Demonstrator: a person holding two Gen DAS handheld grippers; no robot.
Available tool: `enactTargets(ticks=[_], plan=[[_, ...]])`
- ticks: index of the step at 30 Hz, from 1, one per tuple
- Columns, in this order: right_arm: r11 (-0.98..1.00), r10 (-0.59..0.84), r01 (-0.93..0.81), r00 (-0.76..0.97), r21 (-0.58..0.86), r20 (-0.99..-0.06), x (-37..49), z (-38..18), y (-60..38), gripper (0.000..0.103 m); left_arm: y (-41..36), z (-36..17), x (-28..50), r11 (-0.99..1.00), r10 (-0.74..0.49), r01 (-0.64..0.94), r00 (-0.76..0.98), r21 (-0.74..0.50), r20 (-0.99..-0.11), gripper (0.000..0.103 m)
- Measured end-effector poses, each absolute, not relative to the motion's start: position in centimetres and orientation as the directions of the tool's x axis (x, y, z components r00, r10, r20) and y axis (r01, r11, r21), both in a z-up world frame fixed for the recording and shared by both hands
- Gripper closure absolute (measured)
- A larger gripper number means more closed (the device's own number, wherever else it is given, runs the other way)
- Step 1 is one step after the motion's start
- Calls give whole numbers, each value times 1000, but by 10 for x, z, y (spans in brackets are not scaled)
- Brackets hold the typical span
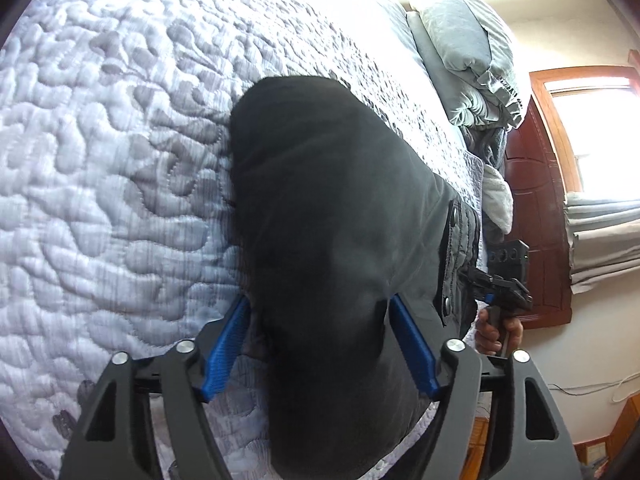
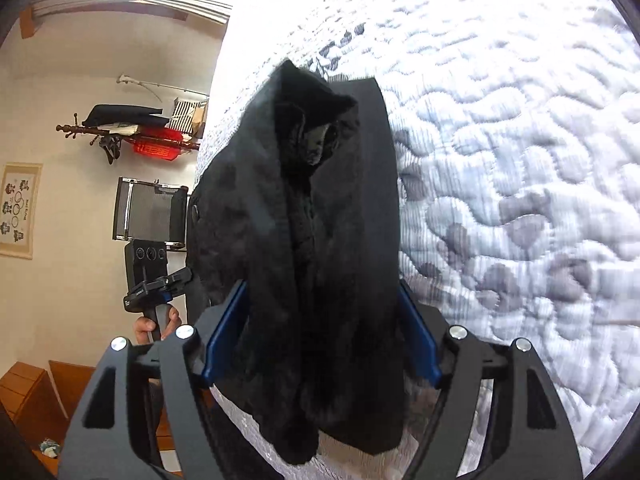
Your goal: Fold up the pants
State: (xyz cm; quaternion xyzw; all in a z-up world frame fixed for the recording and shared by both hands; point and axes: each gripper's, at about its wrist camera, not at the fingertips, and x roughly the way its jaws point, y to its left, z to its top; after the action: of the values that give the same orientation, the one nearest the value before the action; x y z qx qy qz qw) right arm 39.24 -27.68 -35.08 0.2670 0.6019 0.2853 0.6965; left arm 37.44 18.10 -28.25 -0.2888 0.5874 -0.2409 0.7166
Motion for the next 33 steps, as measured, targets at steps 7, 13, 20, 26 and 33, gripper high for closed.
enactTargets(ticks=[7, 13, 20, 26, 33], plan=[[804, 594, -160, 175, 572, -785, 355, -315, -274, 30, 192, -264, 336, 774, -609, 1, 275, -633, -744, 17], [861, 508, -74, 172, 503, -844, 349, -346, -274, 29, 179, -282, 329, 819, -555, -10, 234, -573, -798, 12], [821, 562, -25, 208, 570, -800, 343, -351, -287, 21, 187, -287, 325, 796, -585, -30, 220, -605, -781, 7], [857, 485, -9, 352, 515, -801, 304, -315, -305, 12, 202, -252, 293, 832, -513, -19, 354, -554, -782, 4], [935, 310, -29, 549, 353, -777, 225, -245, -296, 7, 218, -187, 223, 934, -260, -76, 522, -348, -813, 4]])
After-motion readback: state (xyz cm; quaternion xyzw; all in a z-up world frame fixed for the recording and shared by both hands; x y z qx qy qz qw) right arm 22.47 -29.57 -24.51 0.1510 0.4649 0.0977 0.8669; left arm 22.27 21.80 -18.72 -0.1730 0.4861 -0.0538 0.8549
